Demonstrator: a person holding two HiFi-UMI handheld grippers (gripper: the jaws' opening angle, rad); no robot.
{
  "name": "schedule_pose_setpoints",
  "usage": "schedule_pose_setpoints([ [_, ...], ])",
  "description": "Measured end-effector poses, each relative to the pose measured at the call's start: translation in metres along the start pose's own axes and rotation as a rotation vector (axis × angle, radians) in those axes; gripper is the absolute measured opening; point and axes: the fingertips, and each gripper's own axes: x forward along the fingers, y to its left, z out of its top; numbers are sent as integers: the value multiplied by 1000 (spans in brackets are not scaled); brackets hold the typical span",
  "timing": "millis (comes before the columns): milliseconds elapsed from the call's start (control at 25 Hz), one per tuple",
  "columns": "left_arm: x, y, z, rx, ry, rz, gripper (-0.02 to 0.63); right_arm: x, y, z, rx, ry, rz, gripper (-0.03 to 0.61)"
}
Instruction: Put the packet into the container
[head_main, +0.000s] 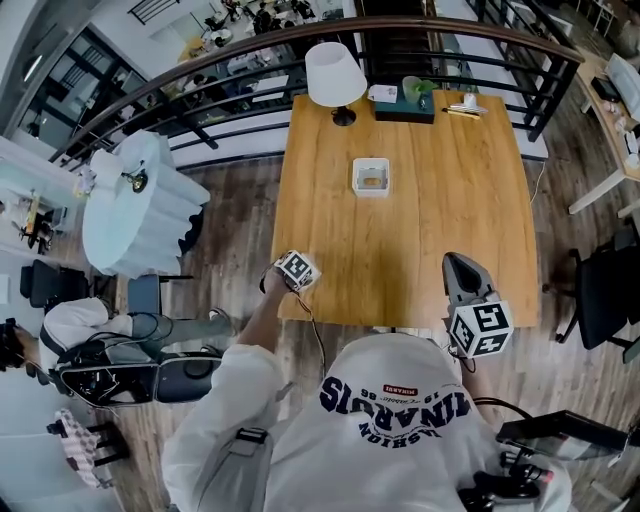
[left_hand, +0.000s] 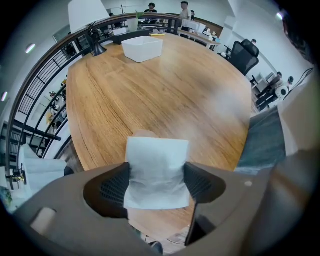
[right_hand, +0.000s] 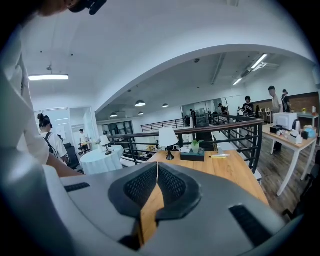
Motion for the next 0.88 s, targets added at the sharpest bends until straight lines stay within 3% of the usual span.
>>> schedule_pose_setpoints([
  [280, 2, 1, 0, 36, 13, 16, 279, 0, 1, 1, -11, -7, 7, 11],
  [520, -21, -14, 3, 160, 74, -24, 267, 1, -6, 6, -19, -15, -5, 11],
  [680, -73, -30, 10, 251, 128, -46, 267, 1, -7, 6, -13, -16, -11, 11],
  [880, -191, -60, 49, 426, 128, -18, 267, 1, -1, 3, -6, -7, -6, 11],
])
